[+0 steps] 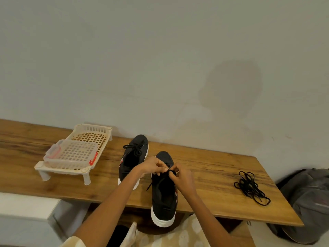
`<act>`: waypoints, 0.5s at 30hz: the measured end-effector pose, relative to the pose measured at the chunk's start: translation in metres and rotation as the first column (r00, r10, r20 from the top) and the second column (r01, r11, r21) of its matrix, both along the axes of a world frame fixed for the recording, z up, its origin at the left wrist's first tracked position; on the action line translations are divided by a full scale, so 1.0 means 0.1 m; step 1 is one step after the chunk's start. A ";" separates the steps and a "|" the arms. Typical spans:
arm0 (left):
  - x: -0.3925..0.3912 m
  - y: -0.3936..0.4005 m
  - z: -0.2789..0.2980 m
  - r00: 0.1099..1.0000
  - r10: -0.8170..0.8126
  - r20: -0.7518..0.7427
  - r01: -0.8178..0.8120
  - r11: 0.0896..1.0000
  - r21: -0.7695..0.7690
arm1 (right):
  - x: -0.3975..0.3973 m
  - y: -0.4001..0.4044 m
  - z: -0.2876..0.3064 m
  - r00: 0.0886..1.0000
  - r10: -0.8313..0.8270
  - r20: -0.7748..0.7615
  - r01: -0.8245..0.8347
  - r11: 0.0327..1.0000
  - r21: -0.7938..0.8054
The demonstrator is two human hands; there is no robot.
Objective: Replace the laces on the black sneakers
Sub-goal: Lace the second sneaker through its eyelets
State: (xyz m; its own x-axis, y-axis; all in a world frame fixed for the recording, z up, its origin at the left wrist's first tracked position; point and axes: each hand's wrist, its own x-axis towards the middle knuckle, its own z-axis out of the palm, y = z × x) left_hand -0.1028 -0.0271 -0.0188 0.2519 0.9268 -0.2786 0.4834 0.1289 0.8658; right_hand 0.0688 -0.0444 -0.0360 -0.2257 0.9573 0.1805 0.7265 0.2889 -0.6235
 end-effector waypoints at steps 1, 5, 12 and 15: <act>0.01 0.00 -0.03 0.998 0.045 0.033 -0.045 0.999 0.005 | 0.01 0.00 0.01 1.000 0.007 -0.020 -0.007 1.000 -0.011; 0.06 -0.02 -0.18 0.902 0.363 0.234 -0.369 0.929 -0.018 | 0.05 0.02 0.03 0.995 0.079 -0.065 -0.084 0.994 -0.074; 0.16 -0.10 -0.30 0.749 0.557 0.359 -0.605 0.796 0.028 | 0.02 -0.01 0.06 0.992 0.090 -0.093 -0.099 0.991 -0.093; 0.02 -0.15 -0.36 0.866 0.421 0.271 -0.451 0.890 0.060 | -0.01 -0.01 0.05 0.993 0.072 -0.095 -0.081 0.993 -0.090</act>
State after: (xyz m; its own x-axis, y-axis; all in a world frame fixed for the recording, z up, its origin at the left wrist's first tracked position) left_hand -0.1007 -0.0422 -0.0550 -0.1401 0.9796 -0.1438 0.1738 0.1673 0.9705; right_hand 0.0676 -0.0449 -0.0307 -0.2859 0.9514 0.1141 0.6435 0.2788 -0.7129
